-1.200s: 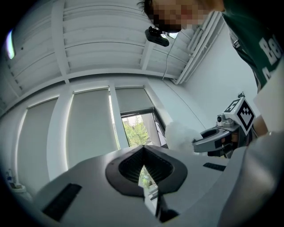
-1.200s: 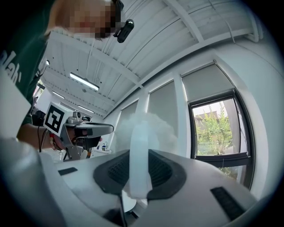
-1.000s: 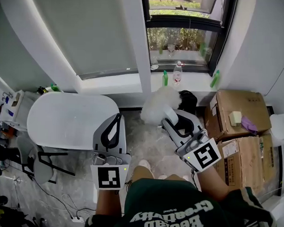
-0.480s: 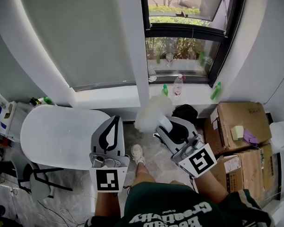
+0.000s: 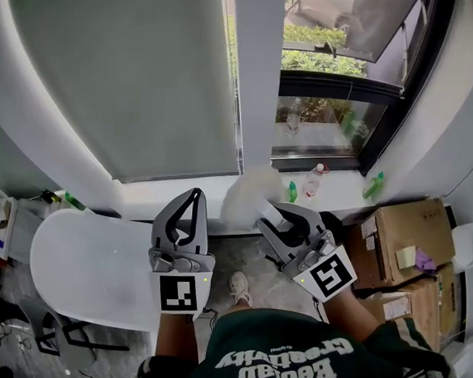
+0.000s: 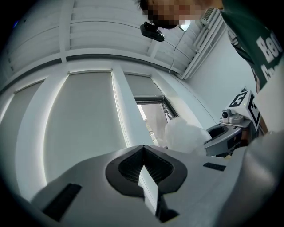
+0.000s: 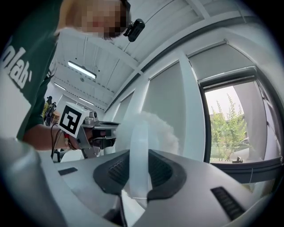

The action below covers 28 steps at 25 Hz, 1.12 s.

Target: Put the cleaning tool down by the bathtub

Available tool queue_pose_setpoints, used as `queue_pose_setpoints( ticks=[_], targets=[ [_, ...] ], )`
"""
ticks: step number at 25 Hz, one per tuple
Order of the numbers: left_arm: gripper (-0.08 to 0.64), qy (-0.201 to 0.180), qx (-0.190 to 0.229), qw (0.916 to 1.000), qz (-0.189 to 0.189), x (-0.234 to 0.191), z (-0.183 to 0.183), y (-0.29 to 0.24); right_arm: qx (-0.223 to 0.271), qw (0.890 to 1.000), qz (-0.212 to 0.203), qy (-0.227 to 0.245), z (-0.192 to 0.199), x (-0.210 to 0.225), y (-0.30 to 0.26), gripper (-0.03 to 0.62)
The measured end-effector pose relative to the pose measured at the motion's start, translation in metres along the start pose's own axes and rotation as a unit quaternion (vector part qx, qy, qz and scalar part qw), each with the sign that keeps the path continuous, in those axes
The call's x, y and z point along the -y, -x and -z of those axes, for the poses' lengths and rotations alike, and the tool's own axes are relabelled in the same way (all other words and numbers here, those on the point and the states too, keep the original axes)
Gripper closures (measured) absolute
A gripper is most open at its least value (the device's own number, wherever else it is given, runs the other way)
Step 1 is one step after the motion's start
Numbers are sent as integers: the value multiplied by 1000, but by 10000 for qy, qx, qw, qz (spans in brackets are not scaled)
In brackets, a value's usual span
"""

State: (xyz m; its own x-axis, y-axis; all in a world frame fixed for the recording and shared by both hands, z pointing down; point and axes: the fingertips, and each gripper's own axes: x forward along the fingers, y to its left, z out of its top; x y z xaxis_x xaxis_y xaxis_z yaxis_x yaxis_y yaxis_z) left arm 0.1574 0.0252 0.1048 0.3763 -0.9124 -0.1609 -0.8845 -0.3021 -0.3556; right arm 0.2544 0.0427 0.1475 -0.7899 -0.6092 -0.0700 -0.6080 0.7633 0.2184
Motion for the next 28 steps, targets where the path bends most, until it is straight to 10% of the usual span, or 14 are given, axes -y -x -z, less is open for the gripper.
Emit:
queue_pose_setpoints(
  ticks=[16,28],
  targets=[
    [552,183,-258,9995,82,-146,101,-121,-258,9994,-108,-212,45,58,-199,499],
    [552,349,-403,9985,-105,-153,123,-128,-370,9987,-194,-288,62,62,-212,499]
  ],
)
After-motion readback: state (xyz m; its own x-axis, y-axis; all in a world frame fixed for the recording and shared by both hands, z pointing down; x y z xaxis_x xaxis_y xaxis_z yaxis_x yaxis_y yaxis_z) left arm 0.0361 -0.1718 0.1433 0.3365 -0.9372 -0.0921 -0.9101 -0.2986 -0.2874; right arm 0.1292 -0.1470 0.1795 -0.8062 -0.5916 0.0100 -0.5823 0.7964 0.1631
